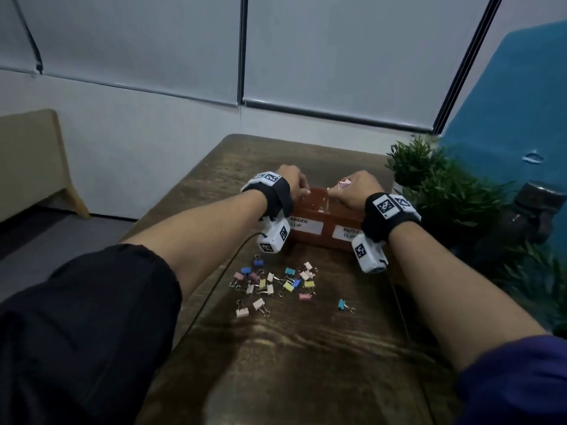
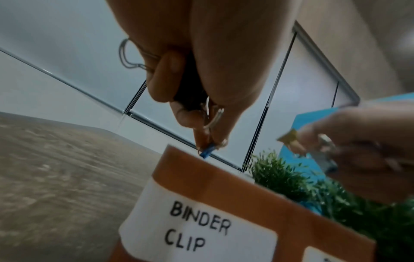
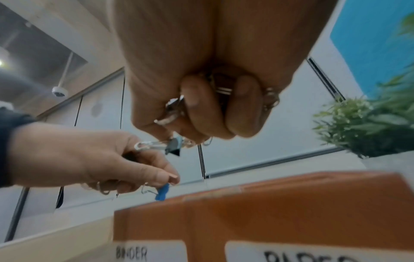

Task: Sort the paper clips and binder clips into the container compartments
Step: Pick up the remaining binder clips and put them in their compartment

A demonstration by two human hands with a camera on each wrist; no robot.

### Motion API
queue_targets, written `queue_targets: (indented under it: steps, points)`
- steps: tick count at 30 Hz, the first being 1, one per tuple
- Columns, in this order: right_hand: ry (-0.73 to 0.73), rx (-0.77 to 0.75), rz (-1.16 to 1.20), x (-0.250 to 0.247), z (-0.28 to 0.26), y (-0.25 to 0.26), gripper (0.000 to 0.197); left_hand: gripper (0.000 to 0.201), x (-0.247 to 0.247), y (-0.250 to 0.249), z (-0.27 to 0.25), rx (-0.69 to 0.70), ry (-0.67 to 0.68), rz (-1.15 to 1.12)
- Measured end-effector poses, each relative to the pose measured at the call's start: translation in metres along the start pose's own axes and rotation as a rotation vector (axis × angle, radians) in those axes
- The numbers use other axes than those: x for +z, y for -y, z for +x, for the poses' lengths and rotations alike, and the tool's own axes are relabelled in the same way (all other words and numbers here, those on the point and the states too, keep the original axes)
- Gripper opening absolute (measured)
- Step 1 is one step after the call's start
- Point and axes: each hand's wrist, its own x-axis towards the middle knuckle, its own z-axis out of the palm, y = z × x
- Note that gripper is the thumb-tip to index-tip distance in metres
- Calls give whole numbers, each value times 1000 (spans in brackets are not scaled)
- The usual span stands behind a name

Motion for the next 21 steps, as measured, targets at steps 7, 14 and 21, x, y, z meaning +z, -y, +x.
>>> queue_targets:
  steps: [7, 14, 21]
  points:
    - [22, -37, -118, 52, 20, 1, 31, 24, 7, 8, 26, -147, 76, -123]
    - [-160, 59, -10, 41, 30, -5, 36, 46, -3, -17, 42, -299, 15, -991]
    - [-57, 100, -20, 25, 41, -8, 57, 59, 9, -12, 23, -145, 168, -586]
